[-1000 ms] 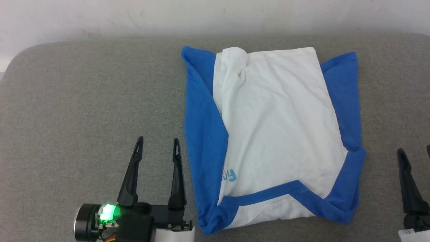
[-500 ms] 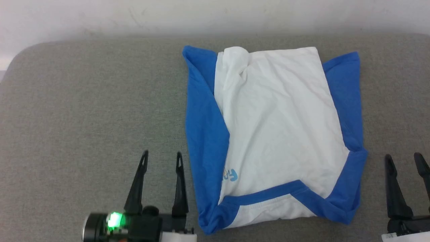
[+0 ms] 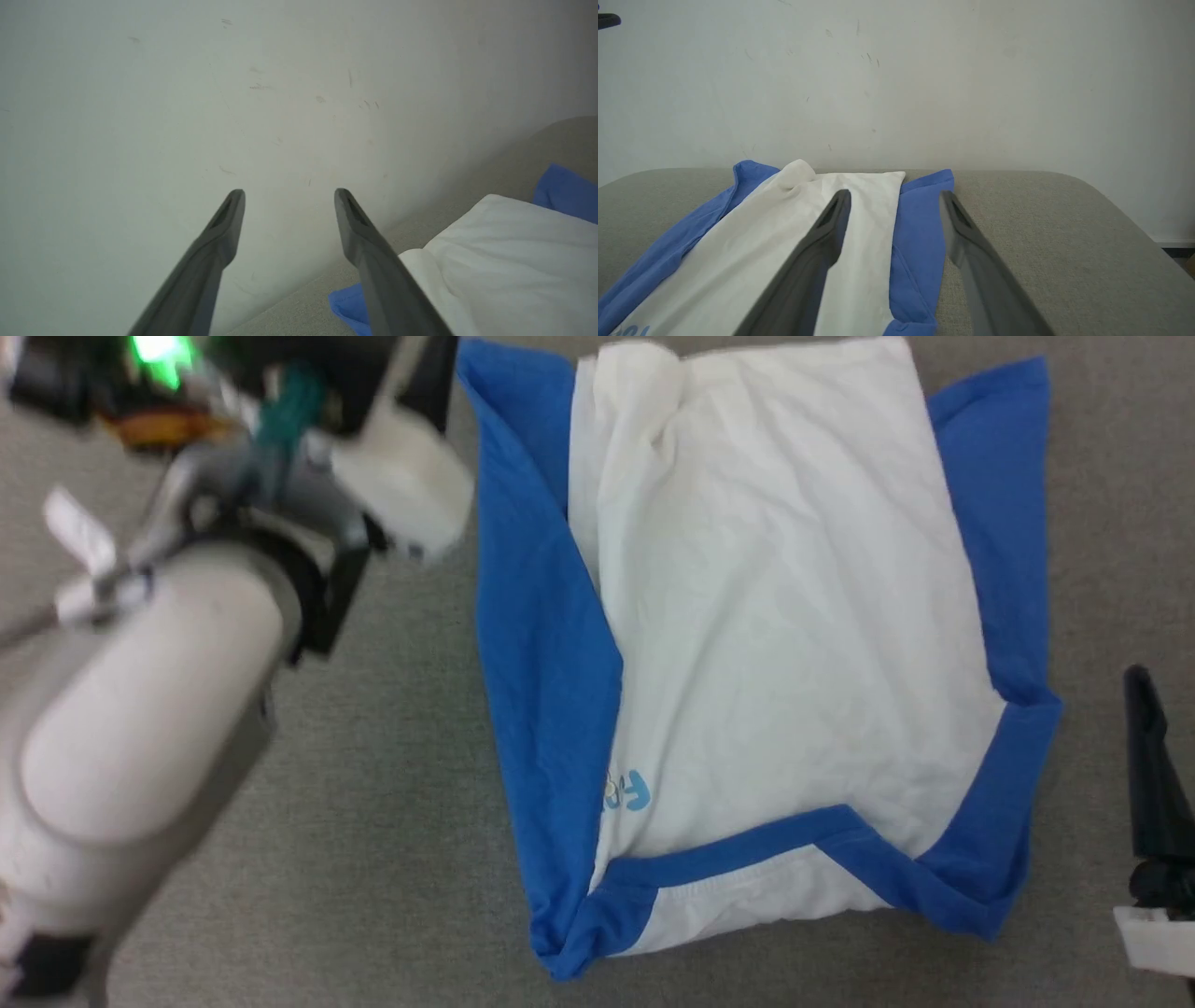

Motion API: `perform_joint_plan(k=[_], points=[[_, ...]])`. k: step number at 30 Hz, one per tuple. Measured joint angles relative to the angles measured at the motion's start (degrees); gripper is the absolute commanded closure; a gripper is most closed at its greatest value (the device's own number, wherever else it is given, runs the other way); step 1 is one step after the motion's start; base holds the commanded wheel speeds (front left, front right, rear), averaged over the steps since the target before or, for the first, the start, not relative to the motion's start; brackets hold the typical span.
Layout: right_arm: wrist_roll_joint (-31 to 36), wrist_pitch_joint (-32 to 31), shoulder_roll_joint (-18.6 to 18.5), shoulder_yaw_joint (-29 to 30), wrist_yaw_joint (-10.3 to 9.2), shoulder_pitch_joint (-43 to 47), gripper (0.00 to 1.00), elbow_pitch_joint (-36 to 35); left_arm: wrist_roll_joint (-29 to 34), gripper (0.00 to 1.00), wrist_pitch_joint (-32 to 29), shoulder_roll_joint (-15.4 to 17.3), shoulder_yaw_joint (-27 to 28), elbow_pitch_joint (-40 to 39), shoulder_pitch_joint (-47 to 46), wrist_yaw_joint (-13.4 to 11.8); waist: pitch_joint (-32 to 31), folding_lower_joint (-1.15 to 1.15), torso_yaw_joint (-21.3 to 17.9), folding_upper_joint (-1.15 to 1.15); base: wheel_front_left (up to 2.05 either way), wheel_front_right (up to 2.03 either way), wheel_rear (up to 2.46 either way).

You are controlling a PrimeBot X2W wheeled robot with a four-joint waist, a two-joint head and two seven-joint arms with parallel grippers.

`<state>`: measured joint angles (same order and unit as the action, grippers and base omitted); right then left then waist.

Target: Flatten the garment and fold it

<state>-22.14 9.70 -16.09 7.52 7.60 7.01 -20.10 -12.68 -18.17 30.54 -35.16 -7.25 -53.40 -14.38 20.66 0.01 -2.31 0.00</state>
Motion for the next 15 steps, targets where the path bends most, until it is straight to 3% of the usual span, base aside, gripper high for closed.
perform_joint_plan(k=[3, 6, 15], points=[[-1.6, 0.7, -1.6, -0.3, 0.0, -1.6, 0.0, 0.2, -0.5, 0.0, -5.7, -1.3, -1.0, 4.7, -7.9, 4.2, 3.2, 0.0, -0.4, 0.0, 0.0, 0.0, 0.0], [-2.9, 1.3, -3.1, -0.7, 0.0, -2.8, 0.0, 1.2, -1.1, 0.0, -10.3, -3.5, -2.1, 9.7, -13.6, 6.6, 6.4, 0.01, -0.9, 0.0, 0.0, 0.0, 0.0], [-5.5, 3.4, -6.0, -3.4, 0.0, -5.9, 0.0, 3.3, -1.5, 0.0, -20.8, -5.9, -3.9, 20.2, -19.8, 8.2, 14.3, 0.0, -2.7, 0.0, 0.0, 0.0, 0.0]])
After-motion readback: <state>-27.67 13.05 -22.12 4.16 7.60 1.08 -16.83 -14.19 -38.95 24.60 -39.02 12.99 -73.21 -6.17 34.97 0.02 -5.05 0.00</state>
